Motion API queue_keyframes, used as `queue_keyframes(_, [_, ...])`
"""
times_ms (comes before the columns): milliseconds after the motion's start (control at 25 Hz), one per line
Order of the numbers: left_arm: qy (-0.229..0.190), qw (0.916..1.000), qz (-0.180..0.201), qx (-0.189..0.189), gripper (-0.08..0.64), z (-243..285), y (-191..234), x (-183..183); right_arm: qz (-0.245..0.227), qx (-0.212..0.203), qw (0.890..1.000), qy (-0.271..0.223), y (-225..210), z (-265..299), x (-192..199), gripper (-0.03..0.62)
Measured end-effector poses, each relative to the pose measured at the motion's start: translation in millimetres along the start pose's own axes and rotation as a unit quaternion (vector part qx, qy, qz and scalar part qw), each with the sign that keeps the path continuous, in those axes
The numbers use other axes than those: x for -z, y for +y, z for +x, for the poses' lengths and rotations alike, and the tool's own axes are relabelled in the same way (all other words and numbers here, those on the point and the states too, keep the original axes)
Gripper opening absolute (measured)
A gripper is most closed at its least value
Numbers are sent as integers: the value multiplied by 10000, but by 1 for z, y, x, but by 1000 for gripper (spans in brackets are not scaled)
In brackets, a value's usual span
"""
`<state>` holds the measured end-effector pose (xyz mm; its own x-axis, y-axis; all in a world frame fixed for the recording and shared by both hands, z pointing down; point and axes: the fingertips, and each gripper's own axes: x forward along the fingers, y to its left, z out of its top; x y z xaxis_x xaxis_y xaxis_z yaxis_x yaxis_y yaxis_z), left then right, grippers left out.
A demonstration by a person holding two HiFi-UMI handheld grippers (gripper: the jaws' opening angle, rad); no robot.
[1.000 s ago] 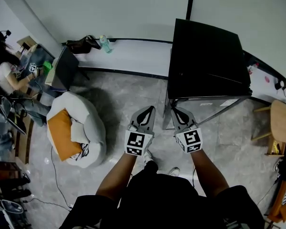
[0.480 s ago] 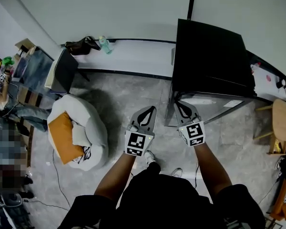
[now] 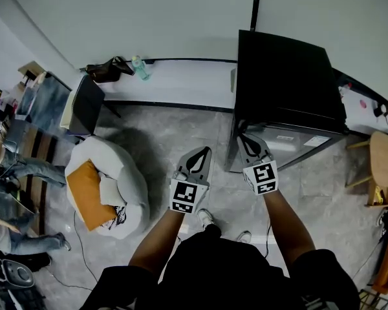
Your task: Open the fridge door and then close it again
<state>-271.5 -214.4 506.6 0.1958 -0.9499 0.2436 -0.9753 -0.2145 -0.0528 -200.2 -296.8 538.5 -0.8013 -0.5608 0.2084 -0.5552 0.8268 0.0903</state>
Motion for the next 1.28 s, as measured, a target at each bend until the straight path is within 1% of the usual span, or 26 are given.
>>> queue_keyframes(320, [17, 10000, 13, 8, 21, 3, 4, 1, 42, 28, 10000, -65, 1, 1, -1, 9])
queue_keyframes(480, [31, 10000, -41, 32, 21, 2, -4, 2, 291, -27, 9996, -29, 0, -3, 0, 9])
queue_keyframes(600, [34, 10000, -30, 37, 21, 0, -10, 1, 342, -56, 9993, -118, 2, -14, -7, 9])
queue_keyframes(880, [-24, 10000, -61, 36, 21, -4, -31, -4, 367, 23, 9983, -446, 4, -53, -28, 9])
queue_keyframes(1040, [-104, 9999, -54, 77, 21, -8, -51, -10, 429, 147, 9971, -606, 4, -85, -38, 9])
queue_keyframes(1160, [-137, 9998, 19, 145, 21, -13, -67, -13, 476, 256, 9962, -683, 4, -110, -41, 9])
queue_keyframes(1280, [-152, 9998, 44, 154, 21, -18, -80, -15, 504, 450, 9952, -713, -4, -135, -39, 9])
